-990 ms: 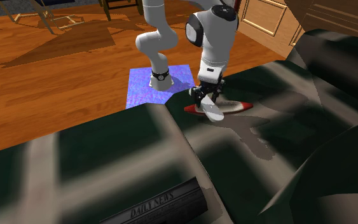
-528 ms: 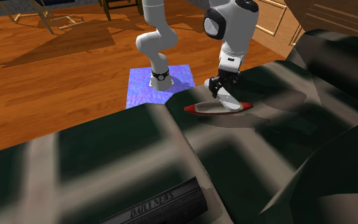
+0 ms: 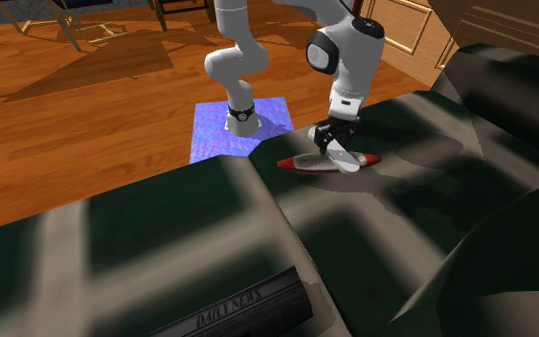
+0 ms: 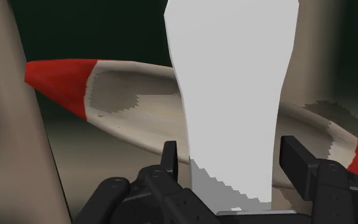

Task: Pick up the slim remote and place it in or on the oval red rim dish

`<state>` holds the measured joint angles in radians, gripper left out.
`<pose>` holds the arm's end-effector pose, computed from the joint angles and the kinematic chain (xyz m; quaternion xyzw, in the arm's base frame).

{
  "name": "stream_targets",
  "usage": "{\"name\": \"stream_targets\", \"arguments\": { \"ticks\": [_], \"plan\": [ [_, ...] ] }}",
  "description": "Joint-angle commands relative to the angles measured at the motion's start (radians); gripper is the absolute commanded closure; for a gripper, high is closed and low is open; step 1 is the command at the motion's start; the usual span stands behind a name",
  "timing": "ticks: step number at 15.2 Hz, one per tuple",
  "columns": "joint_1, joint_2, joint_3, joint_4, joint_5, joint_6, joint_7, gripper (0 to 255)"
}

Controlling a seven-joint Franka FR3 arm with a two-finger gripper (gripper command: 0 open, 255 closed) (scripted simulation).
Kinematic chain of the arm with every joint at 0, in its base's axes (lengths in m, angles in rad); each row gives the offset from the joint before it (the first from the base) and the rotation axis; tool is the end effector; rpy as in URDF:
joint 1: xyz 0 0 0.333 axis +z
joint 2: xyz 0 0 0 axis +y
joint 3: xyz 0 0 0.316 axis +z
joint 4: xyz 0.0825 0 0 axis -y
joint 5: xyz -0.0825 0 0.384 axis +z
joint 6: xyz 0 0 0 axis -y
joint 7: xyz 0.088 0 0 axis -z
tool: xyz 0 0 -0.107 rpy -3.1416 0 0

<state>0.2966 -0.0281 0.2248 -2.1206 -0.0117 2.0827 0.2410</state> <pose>0.4636 0.2662 0.4231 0.9897 0.1425 -0.0018 0.0096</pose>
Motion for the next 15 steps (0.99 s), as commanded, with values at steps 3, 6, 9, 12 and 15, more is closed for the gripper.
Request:
{"name": "stream_targets", "arguments": {
  "ticks": [3,6,9,12,15],
  "plan": [
    [0.0,0.02,0.0,-0.03,-0.006,0.051,0.003,255],
    [0.0,0.041,0.0,-0.054,-0.012,0.094,0.008,255],
    [0.0,0.041,0.0,-0.054,-0.012,0.094,0.008,255],
    [0.0,0.041,0.0,-0.054,-0.012,0.094,0.008,255],
    [0.0,0.041,0.0,-0.053,-0.012,0.094,0.008,0]
  ]
}}
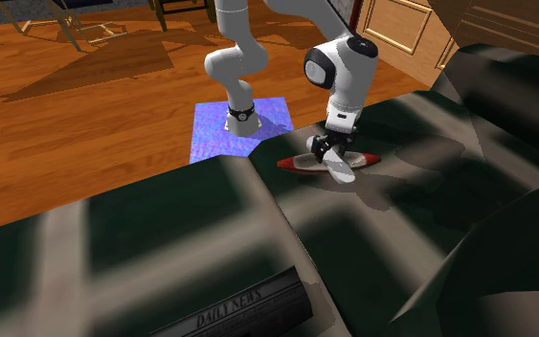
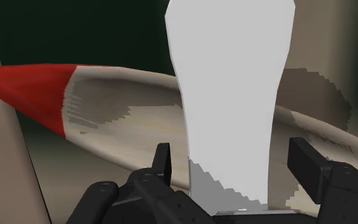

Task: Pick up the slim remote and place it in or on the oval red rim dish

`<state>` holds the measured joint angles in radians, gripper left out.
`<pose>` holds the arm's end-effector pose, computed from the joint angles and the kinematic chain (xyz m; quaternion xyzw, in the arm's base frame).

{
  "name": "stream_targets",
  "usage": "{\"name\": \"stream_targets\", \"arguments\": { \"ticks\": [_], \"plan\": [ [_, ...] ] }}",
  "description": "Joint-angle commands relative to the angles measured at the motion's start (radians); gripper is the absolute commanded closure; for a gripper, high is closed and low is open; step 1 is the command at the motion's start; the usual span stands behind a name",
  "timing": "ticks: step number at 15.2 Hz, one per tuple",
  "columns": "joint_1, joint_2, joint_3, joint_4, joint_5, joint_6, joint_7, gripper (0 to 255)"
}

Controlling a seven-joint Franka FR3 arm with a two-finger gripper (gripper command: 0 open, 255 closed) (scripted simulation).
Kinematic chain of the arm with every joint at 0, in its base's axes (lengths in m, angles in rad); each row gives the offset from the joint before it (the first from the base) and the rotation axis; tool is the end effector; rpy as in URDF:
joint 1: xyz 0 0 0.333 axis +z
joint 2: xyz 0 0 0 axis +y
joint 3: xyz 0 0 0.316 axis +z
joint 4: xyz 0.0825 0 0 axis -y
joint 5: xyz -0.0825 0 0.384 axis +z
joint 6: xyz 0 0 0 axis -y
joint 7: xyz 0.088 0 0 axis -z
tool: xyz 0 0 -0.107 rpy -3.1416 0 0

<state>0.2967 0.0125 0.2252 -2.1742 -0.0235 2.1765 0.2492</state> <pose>0.4638 0.2655 0.3857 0.9897 0.1426 -0.0015 0.0095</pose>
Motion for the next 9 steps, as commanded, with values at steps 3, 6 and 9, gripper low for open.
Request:
{"name": "stream_targets", "arguments": {
  "ticks": [3,6,9],
  "plan": [
    [0.0,0.0,0.0,0.0,0.0,0.0,0.0,0],
    [0.0,-0.016,0.0,0.018,0.005,-0.033,-0.003,0],
    [-0.001,-0.052,-0.001,0.074,0.015,-0.124,-0.011,0]
  ]
}}
